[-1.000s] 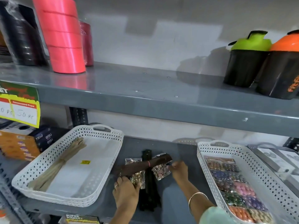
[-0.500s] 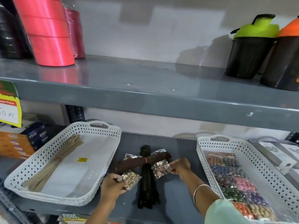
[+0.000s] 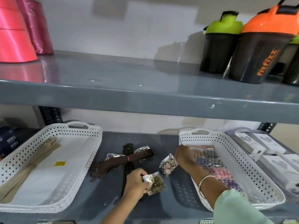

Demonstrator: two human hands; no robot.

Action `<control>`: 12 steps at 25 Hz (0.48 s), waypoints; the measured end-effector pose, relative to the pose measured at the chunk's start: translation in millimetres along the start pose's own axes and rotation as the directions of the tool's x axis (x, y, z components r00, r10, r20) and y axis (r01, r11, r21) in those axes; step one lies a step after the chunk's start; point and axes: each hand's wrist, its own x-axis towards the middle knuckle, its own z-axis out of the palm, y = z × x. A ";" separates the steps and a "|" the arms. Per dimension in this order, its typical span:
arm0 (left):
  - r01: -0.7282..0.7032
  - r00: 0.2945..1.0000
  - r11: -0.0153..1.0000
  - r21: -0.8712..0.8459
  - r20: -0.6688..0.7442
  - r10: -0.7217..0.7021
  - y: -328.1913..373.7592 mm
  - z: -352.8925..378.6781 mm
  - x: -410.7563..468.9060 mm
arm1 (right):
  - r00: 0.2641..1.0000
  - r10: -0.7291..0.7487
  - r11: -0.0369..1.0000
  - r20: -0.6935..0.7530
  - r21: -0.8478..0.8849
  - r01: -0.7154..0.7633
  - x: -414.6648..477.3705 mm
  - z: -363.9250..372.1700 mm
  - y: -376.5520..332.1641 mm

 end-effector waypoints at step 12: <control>-0.108 0.987 0.965 0.237 -0.094 0.133 3.7 12.2 9.6 | 0.998 0.060 0.998 -0.036 -0.002 -0.060 -8.0 7.3 -8.2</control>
